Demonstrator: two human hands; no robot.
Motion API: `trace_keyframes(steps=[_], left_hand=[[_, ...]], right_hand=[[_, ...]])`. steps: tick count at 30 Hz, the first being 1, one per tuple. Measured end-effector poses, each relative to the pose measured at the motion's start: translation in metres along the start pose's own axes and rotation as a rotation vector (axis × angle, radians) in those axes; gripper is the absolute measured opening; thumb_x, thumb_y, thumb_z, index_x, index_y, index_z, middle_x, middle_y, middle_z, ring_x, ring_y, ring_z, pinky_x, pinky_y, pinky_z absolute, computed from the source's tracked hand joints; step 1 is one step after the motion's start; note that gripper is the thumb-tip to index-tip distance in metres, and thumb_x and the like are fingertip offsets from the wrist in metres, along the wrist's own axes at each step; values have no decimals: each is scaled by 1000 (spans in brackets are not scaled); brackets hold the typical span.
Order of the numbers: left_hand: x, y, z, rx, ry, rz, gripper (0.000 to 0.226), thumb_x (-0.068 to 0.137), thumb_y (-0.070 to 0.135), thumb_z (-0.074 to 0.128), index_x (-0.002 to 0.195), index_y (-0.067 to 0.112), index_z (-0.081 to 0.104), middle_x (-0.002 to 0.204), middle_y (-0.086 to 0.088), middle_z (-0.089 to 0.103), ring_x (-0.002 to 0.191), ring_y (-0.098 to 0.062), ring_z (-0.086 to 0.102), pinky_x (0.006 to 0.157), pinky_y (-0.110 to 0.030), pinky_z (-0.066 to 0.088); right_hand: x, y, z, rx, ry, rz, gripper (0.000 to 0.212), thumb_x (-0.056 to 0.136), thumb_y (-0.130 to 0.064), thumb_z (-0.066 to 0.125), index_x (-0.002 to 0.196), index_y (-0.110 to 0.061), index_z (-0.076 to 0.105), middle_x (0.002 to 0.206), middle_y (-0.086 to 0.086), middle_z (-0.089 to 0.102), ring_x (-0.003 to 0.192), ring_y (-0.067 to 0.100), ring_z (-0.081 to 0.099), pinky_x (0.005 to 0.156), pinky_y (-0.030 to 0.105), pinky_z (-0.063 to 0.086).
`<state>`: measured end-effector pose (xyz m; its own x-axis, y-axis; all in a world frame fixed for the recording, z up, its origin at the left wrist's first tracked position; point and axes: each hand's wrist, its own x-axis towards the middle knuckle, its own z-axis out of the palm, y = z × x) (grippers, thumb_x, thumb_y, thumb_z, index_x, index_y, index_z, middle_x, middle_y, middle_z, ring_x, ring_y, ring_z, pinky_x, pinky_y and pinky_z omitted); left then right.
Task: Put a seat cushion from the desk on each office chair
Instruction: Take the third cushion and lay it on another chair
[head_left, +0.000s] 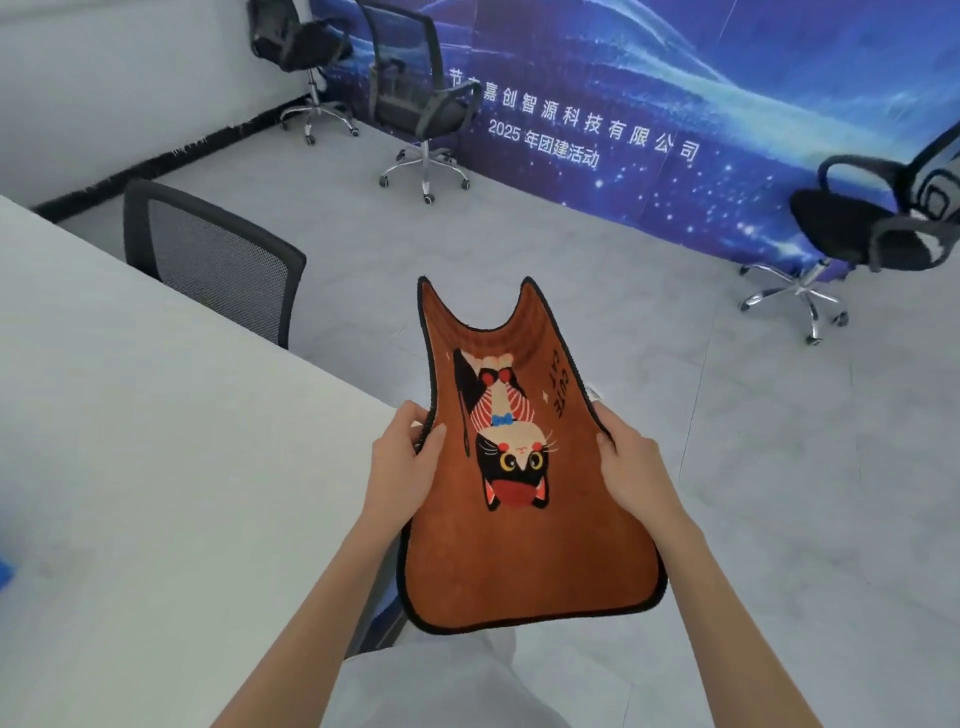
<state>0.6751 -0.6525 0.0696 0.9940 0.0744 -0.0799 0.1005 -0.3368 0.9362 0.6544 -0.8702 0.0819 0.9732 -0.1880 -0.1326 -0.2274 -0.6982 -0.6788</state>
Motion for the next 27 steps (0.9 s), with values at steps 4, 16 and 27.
trace_keyframes(steps=[4,16,27], left_hand=[[77,12,20,-30,75,-48,13,93,21,50,87,9,49,84,-2,61,80,-19,62,65,-28,54],[185,37,17,-100,638,-92,14,87,9,58,76,8,51,70,-7,59,61,-11,58,57,-28,52],[212,34,11,2,1542,-433,30,88,7,55,68,25,42,62,4,49,55,3,50,48,-8,38]], right_hand=[[95,-15,-8,-89,-69,-103,46,98,-12,31,141,-29,34,101,8,66,69,12,55,63,20,46],[301,-125,-1,-82,-416,-682,47,98,-12,33,137,-37,37,83,-7,59,72,9,55,61,12,40],[377,-264,126,-78,-1037,-1193,43,98,-8,33,138,-21,42,108,8,68,95,20,63,79,17,42]])
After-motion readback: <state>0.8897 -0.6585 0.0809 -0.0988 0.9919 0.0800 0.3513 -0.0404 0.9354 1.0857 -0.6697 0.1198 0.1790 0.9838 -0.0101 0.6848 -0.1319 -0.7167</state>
